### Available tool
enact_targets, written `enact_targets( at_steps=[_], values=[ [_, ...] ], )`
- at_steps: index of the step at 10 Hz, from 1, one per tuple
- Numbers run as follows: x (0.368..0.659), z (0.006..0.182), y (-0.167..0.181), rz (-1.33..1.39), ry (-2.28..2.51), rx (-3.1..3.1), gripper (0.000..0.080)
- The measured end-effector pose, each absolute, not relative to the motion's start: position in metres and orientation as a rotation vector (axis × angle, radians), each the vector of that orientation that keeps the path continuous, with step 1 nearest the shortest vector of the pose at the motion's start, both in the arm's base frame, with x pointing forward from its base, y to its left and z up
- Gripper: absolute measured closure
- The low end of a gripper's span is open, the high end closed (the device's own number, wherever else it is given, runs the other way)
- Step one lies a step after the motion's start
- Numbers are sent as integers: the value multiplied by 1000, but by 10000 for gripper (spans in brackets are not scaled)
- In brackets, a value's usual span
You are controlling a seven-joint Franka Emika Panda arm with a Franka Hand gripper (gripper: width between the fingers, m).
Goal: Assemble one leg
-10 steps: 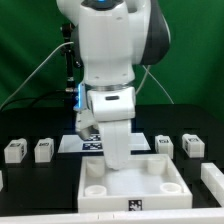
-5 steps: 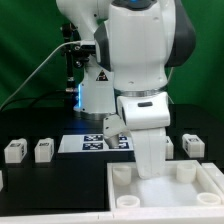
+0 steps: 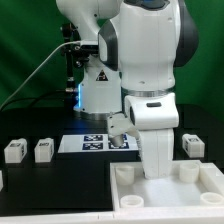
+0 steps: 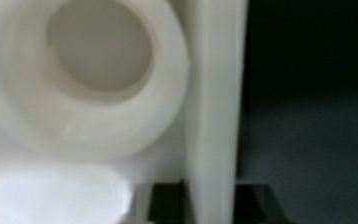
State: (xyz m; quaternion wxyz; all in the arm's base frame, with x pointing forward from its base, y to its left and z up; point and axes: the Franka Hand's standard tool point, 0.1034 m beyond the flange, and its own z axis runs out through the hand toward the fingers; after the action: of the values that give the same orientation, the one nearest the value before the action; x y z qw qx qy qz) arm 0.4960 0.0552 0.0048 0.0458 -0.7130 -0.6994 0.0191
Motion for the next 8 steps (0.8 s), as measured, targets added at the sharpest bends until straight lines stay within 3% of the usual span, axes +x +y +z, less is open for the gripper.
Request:
enact_targets(
  at_steps=[1, 3, 4, 8],
  values=[
    [497, 6, 55, 55, -2137, -2178, 617],
    [498, 7, 55, 51, -2138, -2181, 273],
    [498, 7, 55, 50, -2139, -2181, 175],
    [498, 7, 55, 50, -2139, -2181, 151]
  ],
)
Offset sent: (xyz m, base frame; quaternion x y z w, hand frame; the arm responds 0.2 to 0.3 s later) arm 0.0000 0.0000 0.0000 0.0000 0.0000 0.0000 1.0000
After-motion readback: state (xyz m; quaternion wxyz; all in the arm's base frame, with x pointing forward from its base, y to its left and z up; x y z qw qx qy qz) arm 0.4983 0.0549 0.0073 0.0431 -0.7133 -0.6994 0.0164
